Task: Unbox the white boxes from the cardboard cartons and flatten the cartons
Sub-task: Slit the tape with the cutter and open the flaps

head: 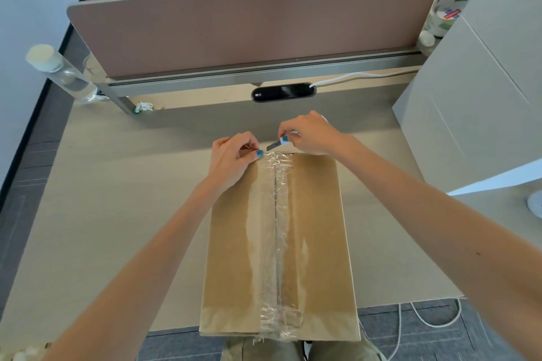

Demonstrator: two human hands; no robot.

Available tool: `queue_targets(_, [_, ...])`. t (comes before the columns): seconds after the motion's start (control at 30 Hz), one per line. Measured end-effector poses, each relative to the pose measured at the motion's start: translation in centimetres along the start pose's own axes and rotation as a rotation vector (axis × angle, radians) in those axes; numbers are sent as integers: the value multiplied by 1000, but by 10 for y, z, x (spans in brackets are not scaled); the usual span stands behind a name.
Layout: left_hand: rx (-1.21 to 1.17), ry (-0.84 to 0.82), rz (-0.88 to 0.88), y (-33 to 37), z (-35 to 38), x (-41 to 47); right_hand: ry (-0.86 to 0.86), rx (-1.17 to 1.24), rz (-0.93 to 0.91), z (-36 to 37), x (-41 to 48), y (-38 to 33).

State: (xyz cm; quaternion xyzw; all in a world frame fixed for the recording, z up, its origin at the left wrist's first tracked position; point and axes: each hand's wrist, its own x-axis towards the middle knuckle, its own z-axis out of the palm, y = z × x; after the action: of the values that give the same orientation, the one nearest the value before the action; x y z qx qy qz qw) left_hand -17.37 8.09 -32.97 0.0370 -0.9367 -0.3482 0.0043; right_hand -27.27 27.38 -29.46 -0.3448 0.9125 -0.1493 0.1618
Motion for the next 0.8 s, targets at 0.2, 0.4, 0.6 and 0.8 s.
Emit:
queue_targets(0.2, [-20,39,-1,0,0,-2,50,-72,-103,6,3,-1])
queue_targets(0.4, [-21,50,6,-3,1,-3,95,-133,-195,3,-3,7])
queue_targets(0.6, [-23,53,-17,-3,2,-4,115,-204,-195,-3,-23,23])
queue_targets(0.8, [-45,57,-25,-1,2,-4,170,-344,-161,-6,-30,17])
